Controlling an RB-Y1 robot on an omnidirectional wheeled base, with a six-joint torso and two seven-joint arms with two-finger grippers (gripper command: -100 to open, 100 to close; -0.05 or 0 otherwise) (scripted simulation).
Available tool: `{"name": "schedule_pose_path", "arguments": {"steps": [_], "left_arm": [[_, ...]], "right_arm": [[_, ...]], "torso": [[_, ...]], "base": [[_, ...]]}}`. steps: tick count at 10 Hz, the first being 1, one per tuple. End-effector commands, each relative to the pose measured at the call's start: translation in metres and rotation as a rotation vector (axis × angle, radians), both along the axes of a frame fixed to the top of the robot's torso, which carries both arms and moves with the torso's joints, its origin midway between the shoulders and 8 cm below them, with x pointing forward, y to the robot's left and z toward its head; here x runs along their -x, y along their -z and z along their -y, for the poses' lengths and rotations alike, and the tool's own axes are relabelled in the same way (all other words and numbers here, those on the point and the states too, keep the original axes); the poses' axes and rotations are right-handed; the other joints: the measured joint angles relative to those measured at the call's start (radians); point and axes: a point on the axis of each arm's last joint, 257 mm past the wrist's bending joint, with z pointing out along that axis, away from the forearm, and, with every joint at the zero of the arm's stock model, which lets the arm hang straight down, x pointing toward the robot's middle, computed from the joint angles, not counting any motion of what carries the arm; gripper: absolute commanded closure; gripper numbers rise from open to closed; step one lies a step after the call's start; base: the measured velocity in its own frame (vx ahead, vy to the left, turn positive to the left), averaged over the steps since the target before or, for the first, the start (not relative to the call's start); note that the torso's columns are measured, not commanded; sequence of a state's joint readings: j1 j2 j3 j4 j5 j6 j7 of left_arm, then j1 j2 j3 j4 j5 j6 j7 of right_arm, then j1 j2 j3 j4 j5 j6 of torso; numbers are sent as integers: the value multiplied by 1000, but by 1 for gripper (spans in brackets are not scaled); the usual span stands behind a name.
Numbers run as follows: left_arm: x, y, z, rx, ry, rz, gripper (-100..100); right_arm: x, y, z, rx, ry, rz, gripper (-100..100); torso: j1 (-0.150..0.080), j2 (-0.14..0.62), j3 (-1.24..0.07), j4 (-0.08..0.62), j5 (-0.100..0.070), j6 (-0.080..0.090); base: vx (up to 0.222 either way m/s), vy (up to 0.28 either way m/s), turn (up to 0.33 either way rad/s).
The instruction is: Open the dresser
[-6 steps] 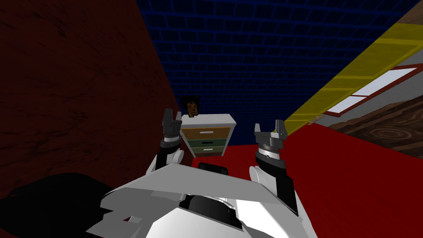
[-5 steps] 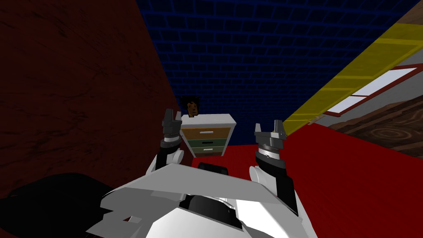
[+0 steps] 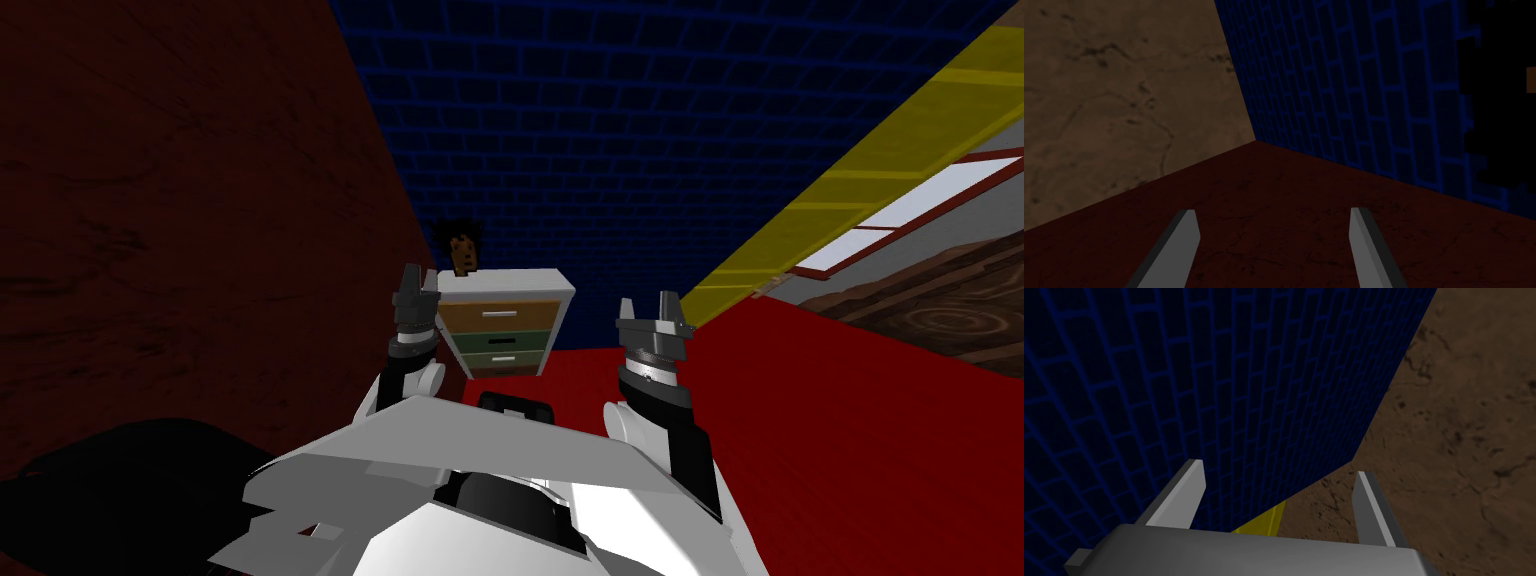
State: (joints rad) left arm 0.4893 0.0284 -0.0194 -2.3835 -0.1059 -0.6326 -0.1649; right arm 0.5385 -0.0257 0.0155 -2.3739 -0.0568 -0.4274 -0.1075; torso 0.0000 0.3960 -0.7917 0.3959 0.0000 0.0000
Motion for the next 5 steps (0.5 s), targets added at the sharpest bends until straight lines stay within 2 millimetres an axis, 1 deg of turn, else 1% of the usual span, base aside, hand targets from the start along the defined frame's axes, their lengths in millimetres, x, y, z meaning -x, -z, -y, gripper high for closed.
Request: {"name": "schedule_pose_path", "arguments": {"steps": [1, 3, 4, 5], "left_arm": [[0, 0, 0, 0, 0, 0, 0], [0, 0, 0, 0, 0, 0, 0], [-6, 5, 5, -37, 15, -31, -100], [-9, 9, 6, -49, 18, -48, -100]], "right_arm": [[0, 0, 0, 0, 0, 0, 0], [0, 0, 0, 0, 0, 0, 0], [0, 0, 0, 0, 0, 0, 0], [0, 0, 0, 0, 0, 0, 0]], "torso": [[0, 74, -147, 74, 0, 0], [0, 222, -443, 221, 0, 0], [0, 295, -590, 295, 0, 0], [0, 329, -659, 328, 0, 0]], "base": [[0, 0, 0], [0, 0, 0], [5, -13, 3], [2, -23, 5]]}}
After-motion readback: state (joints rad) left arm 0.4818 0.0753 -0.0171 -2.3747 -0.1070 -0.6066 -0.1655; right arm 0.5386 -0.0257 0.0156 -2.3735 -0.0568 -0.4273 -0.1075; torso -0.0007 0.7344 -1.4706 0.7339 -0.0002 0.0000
